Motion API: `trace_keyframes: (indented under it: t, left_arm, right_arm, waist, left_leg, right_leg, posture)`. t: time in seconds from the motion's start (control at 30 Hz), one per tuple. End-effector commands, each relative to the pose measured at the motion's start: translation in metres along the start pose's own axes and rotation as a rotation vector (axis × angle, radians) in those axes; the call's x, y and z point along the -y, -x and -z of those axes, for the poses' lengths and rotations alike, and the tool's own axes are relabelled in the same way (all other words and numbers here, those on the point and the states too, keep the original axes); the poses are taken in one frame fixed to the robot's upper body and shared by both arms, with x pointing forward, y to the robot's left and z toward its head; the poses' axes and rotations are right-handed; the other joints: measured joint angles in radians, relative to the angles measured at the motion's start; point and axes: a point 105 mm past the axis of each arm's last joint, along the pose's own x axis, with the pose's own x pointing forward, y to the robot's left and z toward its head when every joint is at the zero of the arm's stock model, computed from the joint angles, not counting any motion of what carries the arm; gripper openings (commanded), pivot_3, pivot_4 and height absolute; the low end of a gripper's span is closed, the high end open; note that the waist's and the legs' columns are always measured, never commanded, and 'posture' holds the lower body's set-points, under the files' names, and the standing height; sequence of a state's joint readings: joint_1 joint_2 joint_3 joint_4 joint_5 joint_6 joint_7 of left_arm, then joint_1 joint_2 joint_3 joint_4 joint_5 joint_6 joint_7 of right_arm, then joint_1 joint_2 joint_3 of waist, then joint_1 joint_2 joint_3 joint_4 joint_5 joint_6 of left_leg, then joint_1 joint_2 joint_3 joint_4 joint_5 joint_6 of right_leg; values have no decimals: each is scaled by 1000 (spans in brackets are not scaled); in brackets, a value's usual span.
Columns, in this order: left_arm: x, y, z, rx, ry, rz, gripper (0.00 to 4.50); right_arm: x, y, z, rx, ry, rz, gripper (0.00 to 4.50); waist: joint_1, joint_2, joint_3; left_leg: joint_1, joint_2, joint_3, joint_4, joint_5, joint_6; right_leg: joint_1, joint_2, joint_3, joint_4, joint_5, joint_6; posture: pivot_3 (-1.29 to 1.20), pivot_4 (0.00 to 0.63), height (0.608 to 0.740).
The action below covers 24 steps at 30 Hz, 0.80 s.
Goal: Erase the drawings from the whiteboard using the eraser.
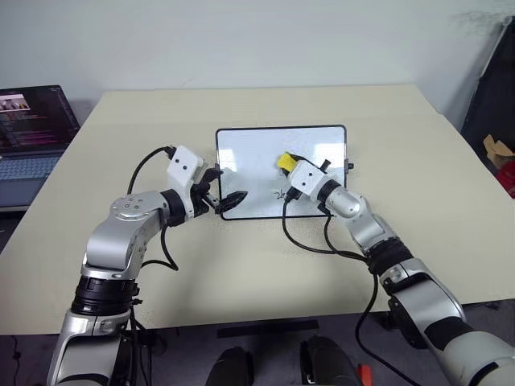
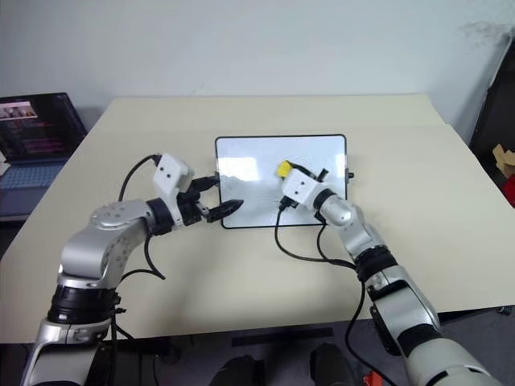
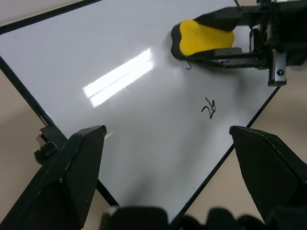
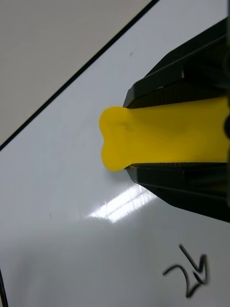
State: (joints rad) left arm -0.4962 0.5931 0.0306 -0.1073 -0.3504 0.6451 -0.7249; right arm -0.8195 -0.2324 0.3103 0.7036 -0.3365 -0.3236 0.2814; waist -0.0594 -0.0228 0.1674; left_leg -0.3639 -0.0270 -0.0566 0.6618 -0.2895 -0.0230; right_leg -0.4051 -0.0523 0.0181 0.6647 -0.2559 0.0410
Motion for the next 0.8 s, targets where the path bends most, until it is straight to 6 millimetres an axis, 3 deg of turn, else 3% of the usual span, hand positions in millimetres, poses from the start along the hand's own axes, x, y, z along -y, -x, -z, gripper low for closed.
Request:
trace_keyframes:
  t: [0.03, 0.2, 0.37, 0.5, 0.67, 0.8]
  left_arm:
    - [-3, 3, -17, 50, -44, -14, 4500]
    - [-4, 4, -18, 52, -44, -18, 4500]
    - [-4, 4, -17, 51, -41, -20, 4500]
    - [-1, 4, -17, 51, -39, -13, 4500]
    - [0, 3, -17, 50, -38, -10, 4500]
    - [-2, 4, -16, 46, -39, -16, 4500]
  right_arm:
    - [-32, 5, 19, -95, 13, -148, 1175]
    - [-28, 7, 12, -68, 28, -141, 1175]
    - [26, 2, -31, 131, 89, 122, 1175]
    - [47, -1, -33, 122, 74, 211, 1175]
    - [31, -11, -2, -42, 27, 129, 1175]
    - [-1, -12, 7, -70, 13, 5, 1174]
  waist:
    - [0, 0, 0]
    - [0, 0, 0]
    - [3, 0, 0]
    - [2, 0, 0]
    - [4, 0, 0]
    - [1, 0, 0]
  left_leg:
    - [0, 0, 0, 0, 0, 0]
    - [1, 0, 0, 1, 0, 0]
    - [0, 0, 0, 1, 0, 0]
    - [-2, 0, 0, 0, 0, -1]
    - [-3, 1, 0, -1, 0, -1]
    - [-1, 1, 1, -1, 0, 0]
  right_leg:
    - [0, 0, 0, 0, 0, 0]
    - [1, 0, 0, 2, 1, -1]
    - [0, 0, 0, 1, 1, -1]
    - [-2, 0, 0, -1, 1, -1]
    - [-2, 0, 0, -3, 1, 0]
    - [-1, 0, 0, -3, 1, -1]
  posture:
    - [0, 150, 740]
    - [0, 150, 740]
    - [0, 150, 740]
    - [0, 150, 740]
    - [0, 150, 740]
    - [0, 150, 740]
